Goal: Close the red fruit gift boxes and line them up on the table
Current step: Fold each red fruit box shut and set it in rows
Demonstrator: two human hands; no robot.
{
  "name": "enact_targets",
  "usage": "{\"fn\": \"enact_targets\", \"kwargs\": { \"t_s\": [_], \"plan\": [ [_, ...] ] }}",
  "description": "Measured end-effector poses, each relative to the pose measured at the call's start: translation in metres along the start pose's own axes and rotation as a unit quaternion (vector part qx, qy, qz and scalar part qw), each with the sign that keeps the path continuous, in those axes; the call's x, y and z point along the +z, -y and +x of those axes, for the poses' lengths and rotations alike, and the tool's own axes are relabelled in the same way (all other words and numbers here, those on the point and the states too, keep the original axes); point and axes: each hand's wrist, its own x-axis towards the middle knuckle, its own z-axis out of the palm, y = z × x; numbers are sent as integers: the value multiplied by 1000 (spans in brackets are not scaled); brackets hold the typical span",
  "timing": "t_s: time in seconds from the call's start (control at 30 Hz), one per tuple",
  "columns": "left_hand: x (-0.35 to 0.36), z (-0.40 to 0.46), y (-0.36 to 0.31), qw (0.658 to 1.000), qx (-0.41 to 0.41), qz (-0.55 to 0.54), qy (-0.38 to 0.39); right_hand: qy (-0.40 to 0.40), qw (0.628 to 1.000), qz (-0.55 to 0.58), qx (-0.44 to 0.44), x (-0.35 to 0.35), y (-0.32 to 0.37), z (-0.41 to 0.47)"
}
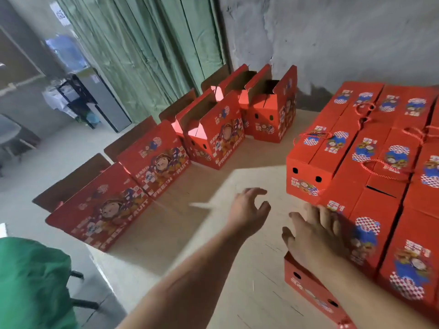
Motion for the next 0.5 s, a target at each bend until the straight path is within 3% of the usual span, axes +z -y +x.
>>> {"fn": "enact_targets", "kwargs": {
  "t_s": [0.2, 0.33, 0.5],
  "plan": [
    [-60, 158, 66, 976, -46, 214, 15, -15, 999, -47, 13, 9, 14, 48],
    [-87, 230, 95, 969, -103, 224, -12, 17, 999, -23, 15, 7, 16, 88],
    [-102, 293, 119, 966, -168, 197, 26, -50, 997, 33, 39, 11, 24, 97]
  ]
}}
